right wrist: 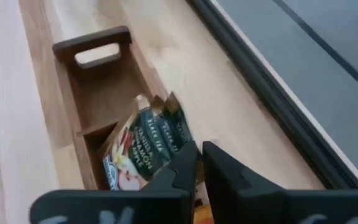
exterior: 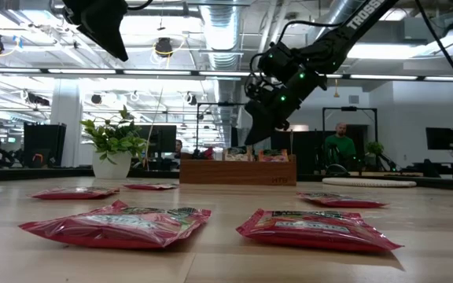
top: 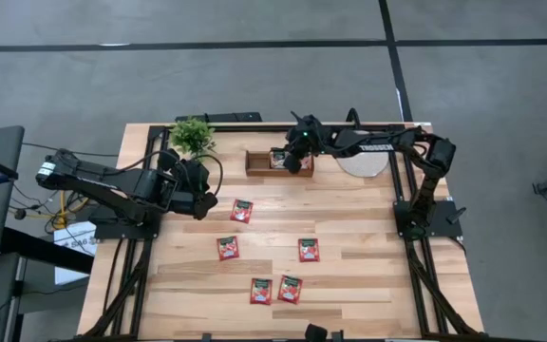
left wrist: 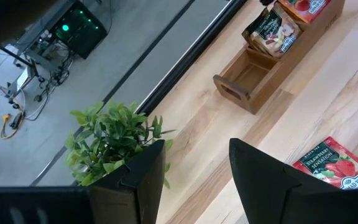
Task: Pick & Place Tea
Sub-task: Put the brown tea bag into the middle section of the wooden organizer
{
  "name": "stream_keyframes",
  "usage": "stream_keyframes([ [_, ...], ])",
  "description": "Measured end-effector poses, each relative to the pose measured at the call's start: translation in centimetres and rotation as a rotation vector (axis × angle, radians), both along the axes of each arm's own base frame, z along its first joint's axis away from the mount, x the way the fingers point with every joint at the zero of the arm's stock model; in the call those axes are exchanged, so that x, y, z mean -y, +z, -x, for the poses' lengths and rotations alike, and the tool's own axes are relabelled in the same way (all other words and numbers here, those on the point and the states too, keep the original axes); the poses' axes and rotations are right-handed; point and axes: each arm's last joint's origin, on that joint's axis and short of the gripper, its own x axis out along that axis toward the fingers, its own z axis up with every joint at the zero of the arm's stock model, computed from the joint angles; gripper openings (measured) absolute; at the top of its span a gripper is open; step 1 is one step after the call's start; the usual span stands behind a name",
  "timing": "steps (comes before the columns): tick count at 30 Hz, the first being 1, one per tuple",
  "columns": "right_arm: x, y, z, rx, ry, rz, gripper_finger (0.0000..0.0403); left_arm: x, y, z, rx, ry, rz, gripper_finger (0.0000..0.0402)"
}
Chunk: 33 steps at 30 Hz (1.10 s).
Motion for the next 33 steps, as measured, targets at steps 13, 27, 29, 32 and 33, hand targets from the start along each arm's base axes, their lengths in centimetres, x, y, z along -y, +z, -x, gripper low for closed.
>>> stream_keyframes([
  [13,-0.8,-0.4,-0.3,-0.023,0.009,-0.021,0.0012,0.0,0.0,0.0,-0.006,-0.004,-0.003,0.0172],
  [27,-0.5,1.1,-1.0,-0.011,-0.013,0.072,0.0012,0.0,0.0,0.0,-0.006,-0.005,-0.003,0.0172],
  [29,-0.8,1.7,-1.5,0.0,0.013,0.097,0.0012,0.0,0.0,0.0,-0.006,-0.005,-0.003,0.0172],
  [32,-1.0,1.7,-1.7,-0.006,0.032,0.104,0.0012,0.0,0.0,0.0,-0.006,-0.005,-0.003,0.0172],
  [33,-1.0,1.6,-1.6,-0.01,0.032,0.101,0.0012,0.0,0.0,0.0,-0.005,-0.005,-0.003,0.0172],
])
